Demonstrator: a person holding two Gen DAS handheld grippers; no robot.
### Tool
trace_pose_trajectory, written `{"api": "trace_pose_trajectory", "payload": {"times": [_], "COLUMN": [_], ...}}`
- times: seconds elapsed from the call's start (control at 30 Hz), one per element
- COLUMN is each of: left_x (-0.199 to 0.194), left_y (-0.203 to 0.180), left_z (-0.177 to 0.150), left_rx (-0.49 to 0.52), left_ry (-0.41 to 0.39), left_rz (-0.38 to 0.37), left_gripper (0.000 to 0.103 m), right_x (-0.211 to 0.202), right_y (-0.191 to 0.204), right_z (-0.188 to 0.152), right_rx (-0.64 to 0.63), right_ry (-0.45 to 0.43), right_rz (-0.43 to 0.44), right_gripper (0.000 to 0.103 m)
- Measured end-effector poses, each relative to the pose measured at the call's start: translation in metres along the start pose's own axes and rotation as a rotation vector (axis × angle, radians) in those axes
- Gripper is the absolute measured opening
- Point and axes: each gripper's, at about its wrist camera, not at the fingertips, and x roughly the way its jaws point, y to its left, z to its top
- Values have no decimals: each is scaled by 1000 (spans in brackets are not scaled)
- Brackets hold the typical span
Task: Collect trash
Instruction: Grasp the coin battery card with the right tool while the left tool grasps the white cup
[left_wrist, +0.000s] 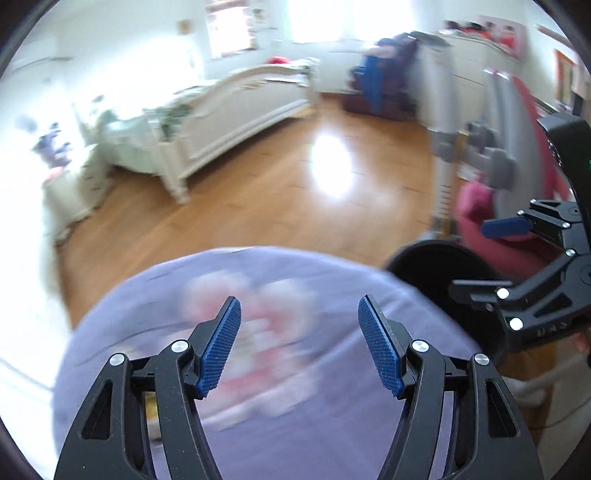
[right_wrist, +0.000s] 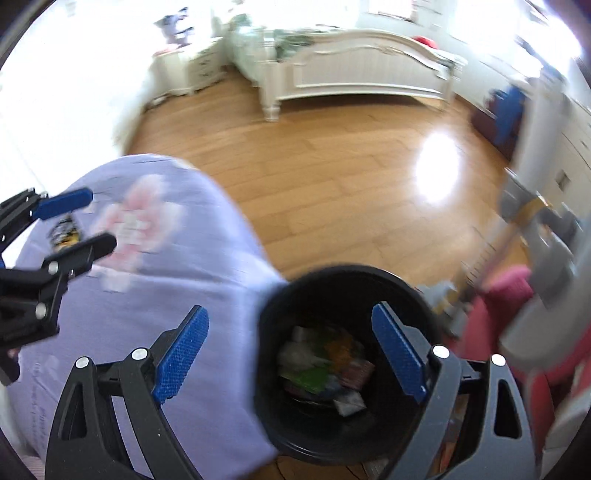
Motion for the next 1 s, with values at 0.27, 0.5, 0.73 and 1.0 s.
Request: {"api": "trace_pose_trajectory", "payload": {"times": [0.27,0.5,0.73,1.0], "left_x": [-42,-52,-44,-22], "left_y": [158,227,230,205], "left_z": [-77,-131,-142,-138], "left_rx": [-173,-214,-244,-184], "left_ry": [45,114,102,121], "left_rz": [93,134,96,25], "left_gripper": [66,66,66,66], "right_x": [31,73,104,89], "right_y": [138,243,296,279], "right_z": [39,57,67,64], "right_rx": [-251,-413,-504,-453], "right_ry": [21,89,150,159], "right_rz": [177,263,309,320], "right_gripper": [89,89,87,52]}}
